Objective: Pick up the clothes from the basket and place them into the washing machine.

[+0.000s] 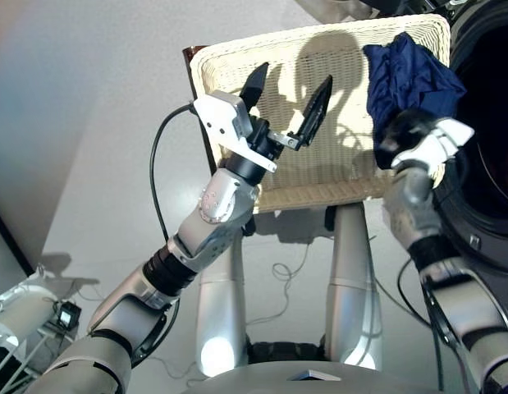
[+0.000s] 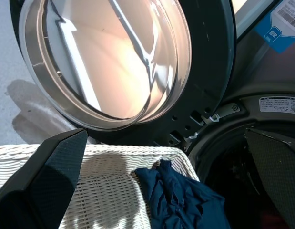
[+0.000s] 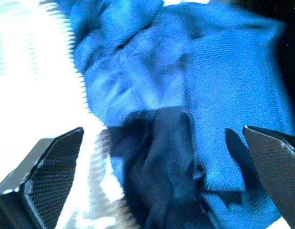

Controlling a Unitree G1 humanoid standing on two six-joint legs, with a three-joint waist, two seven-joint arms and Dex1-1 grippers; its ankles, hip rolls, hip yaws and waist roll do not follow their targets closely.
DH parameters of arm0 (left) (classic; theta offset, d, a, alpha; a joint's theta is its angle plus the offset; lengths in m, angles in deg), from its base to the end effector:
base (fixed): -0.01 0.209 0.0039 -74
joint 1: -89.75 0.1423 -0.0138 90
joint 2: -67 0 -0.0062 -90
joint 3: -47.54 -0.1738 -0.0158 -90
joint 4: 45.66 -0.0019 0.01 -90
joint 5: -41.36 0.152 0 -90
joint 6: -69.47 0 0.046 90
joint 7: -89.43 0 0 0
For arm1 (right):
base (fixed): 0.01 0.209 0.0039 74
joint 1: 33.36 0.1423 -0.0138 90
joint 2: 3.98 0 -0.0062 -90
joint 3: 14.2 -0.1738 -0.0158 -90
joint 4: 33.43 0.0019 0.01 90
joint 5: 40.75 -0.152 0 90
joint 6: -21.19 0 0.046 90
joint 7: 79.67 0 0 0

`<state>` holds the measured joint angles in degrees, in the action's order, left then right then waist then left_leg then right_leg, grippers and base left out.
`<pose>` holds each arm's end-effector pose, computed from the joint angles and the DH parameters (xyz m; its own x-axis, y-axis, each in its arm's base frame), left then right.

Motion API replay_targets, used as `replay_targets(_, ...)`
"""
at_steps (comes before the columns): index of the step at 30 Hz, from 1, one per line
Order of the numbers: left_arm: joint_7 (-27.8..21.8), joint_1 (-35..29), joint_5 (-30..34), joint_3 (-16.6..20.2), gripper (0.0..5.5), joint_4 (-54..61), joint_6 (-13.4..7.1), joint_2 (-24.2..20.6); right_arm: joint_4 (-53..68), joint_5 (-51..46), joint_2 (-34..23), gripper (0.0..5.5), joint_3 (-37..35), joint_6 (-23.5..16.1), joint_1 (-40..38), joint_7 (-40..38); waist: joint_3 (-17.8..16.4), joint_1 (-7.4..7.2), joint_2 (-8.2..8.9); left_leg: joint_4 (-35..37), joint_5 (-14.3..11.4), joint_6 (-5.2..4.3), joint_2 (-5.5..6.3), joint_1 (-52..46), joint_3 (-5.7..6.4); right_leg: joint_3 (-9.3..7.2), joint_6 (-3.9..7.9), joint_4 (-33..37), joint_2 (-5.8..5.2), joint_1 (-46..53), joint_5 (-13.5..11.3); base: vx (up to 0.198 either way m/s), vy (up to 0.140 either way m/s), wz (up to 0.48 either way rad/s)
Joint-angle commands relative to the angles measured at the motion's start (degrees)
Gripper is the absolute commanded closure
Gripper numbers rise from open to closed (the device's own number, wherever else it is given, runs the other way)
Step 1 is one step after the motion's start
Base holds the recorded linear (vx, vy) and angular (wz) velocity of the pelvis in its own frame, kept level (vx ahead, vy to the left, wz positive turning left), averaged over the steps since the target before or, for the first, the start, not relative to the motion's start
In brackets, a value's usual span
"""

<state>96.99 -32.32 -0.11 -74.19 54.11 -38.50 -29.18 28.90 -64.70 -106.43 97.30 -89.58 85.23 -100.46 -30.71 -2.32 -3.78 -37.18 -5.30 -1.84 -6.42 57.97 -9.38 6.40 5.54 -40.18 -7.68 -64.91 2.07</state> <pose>0.2459 0.0727 0.1874 0.6407 -0.4413 0.6282 0.6478 0.7499 -0.1339 0.2964 -0.1821 0.0956 0.9524 -0.0943 0.2899 0.1333 0.9840 -0.1180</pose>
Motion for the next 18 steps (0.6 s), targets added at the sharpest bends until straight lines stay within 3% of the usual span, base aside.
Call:
replay_targets(1,-2.0,2.4,3.4,1.9,0.0,5.6,-3.3,-2.1,8.6,7.1,-0.8,0.0,2.0,-0.9,-0.6,3.4,0.9,-0.68,1.38,-0.3,-1.6,-1.84,-0.36,-2.0,1.35,-0.22,1.61,2.3,0.61,4.3,1.4,0.0,0.0,0.0)
replay_targets(10,-1.3,3.2,3.5,2.7,0.0,6.2,-3.1,-0.1,6.8,11.2,1.3,0.0,4.1,3.0,6.0,3.6,0.9,0.0,1.88,0.0,-1.4,-1.96,-0.5,-2.1,1.33,-0.42,1.46,2.7,0.53,4.5,1.1,0.0,0.0,0.0)
replay_targets(18,-1.9,3.4,1.7,2.6,0.0,7.0,-2.7,1.1,-12.9,16.9,-0.5,0.0,3.2,7.3,18.1,-1.6,0.9,1.5,1.04,0.3,-1.4,-2.1,-0.35,-2.0,1.63,-0.99,1.3,3.1,0.29,4.8,1.0,0.0,0.0,0.0)
